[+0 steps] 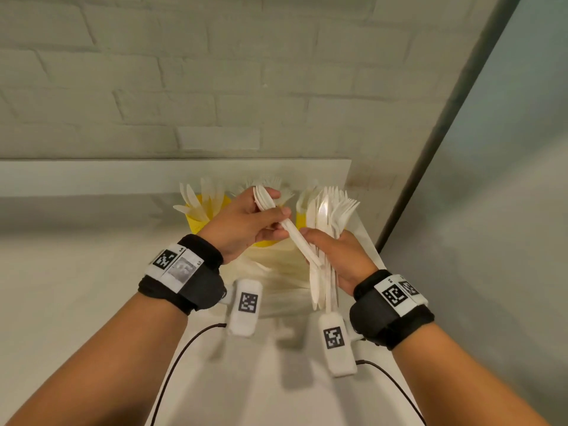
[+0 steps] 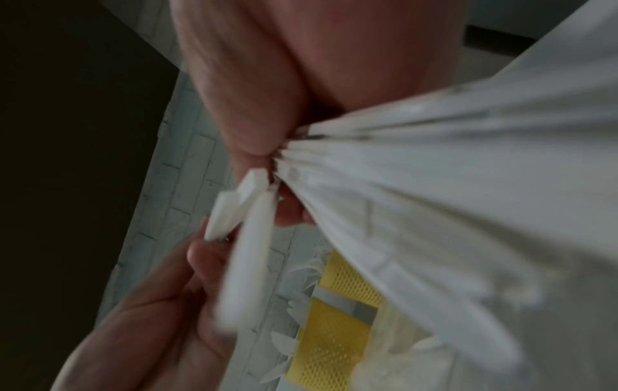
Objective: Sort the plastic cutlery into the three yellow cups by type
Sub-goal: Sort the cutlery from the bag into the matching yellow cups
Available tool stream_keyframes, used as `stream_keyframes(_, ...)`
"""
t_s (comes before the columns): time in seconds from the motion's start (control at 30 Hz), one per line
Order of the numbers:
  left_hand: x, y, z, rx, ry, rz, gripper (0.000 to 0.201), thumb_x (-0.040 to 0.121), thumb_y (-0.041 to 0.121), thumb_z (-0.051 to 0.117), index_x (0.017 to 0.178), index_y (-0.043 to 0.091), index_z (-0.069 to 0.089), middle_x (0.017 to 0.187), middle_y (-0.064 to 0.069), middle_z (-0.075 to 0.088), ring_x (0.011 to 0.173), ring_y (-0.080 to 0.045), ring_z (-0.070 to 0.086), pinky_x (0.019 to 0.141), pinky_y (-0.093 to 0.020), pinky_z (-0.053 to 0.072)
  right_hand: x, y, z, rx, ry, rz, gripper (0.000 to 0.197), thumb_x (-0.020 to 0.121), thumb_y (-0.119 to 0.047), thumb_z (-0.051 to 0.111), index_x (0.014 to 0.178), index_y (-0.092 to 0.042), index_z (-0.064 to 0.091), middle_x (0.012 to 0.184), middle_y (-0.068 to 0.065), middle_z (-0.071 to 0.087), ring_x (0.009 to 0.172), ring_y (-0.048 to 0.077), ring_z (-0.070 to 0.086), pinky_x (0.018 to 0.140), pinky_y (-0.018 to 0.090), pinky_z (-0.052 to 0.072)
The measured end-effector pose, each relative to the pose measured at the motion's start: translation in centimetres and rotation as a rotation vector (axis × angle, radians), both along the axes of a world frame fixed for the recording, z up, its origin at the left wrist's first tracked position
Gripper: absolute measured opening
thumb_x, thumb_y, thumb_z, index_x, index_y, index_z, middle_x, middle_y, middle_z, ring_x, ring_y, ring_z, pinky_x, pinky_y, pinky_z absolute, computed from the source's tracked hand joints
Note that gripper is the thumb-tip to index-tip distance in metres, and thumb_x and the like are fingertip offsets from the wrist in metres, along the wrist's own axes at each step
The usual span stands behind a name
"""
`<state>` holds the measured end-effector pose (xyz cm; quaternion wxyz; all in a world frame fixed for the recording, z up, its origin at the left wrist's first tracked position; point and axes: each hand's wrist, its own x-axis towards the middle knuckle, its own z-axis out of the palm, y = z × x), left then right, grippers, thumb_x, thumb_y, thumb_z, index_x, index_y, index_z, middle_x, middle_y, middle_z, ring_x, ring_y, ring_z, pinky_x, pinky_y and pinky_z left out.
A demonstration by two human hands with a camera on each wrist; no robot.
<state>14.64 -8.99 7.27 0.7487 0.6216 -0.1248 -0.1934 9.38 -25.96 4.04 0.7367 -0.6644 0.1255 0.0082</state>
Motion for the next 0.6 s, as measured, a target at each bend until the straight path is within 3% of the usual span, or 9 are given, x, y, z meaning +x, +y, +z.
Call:
stream_keyframes(0.17,2.7,-2.0,3.0,0.136,-0.213,0.103,0.028,0.087,0.003,0.066,0.108,0.007,0.049,0.080,-0.014,0.063,0.058,-0.011,0.065,0.061,-0.026,0.059,-0.4,-2.2,0.5,-0.035,-0.067,-0.164,0.007,0.084,-0.011,0.068,0.084,-0.017,0.065,0.071,0.000,0.064,0.049,0.006,0.062,0.053,0.021,0.052)
stream_keyframes(0.3,5.3,-5.5,4.6,0.316,-0.466,0.242,0.031,0.084,0.009,0.072,0.104,0.008,0.048,0.086,-0.016,0.058,0.070,-0.022,0.066,0.068,-0.036,0.061,-0.4,-3.5,0.7,-0.029,-0.081,-0.228,0.007,0.084,-0.014,0.068,0.086,-0.019,0.063,0.069,0.001,0.062,0.054,0.010,0.060,0.053,0.022,0.052)
stream_keyframes(0.47,7.1,-9.8,2.3,0.701,-0.662,0.211,0.040,0.082,0.022,0.073,0.112,0.010,0.049,0.099,-0.016,0.064,0.079,-0.032,0.069,0.068,-0.044,0.060,-0.3,-4.2,0.5,0.004,-0.076,-0.209,0.011,0.083,-0.017,0.070,0.092,-0.016,0.064,0.070,0.002,0.061,0.055,0.009,0.061,0.057,0.026,0.051)
stream_keyframes(0.6,7.9,-10.8,0.2,0.889,-0.666,0.162,0.042,0.083,0.027,0.071,0.114,0.009,0.049,0.103,-0.015,0.065,0.086,-0.033,0.065,0.073,-0.038,0.055,-0.2,-5.1,0.4,0.031,-0.083,-0.164,0.011,0.082,-0.017,0.071,0.091,-0.018,0.064,0.072,0.001,0.062,0.058,0.012,0.061,0.060,0.028,0.052)
